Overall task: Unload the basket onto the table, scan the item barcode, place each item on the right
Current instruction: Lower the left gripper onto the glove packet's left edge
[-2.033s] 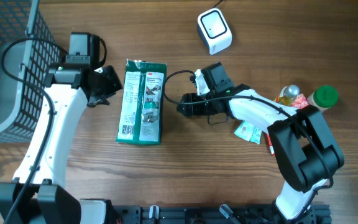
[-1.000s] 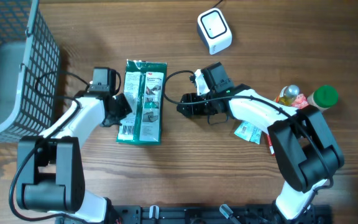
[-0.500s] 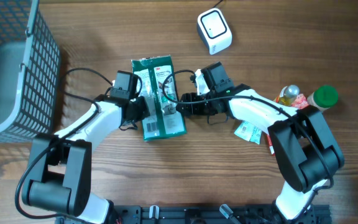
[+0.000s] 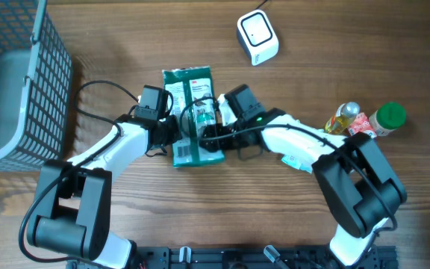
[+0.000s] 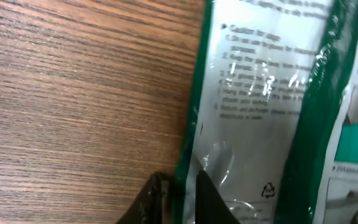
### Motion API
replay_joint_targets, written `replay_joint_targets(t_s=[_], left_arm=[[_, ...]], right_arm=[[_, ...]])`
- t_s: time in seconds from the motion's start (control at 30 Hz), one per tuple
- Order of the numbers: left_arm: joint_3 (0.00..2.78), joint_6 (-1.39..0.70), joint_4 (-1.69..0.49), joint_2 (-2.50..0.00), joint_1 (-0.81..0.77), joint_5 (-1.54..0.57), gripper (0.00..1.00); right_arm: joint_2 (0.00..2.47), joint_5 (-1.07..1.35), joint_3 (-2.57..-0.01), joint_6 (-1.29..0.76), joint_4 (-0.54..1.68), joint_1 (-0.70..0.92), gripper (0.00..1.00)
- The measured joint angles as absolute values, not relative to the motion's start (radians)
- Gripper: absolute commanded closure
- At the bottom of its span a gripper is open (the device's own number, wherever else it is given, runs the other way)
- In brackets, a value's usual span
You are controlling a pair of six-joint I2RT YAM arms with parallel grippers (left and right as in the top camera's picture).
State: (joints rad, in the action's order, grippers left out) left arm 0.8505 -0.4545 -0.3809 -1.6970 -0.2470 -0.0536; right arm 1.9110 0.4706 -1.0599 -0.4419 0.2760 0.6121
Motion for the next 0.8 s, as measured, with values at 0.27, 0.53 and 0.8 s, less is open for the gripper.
replay_joint_targets(t_s=[0.27,0.53,0.8], left_arm=[[0.850,-0.455,-0.380,-1.697,-0.247,-0.053,0.89],[0.850,-0.455,-0.377,-1.697,-0.247,-0.054,0.88],[0.850,-0.455,-0.377,-1.697,-0.247,-0.054,0.88]], right_arm=[[1.911,0.463,-1.052,-0.462,0.237,0.641,0.28],[1.912,0.399,-1.045,-0.491,0.152,0.556,0.14],[1.921,0.358,-1.034,-0.493,0.043,0.488,0.13]])
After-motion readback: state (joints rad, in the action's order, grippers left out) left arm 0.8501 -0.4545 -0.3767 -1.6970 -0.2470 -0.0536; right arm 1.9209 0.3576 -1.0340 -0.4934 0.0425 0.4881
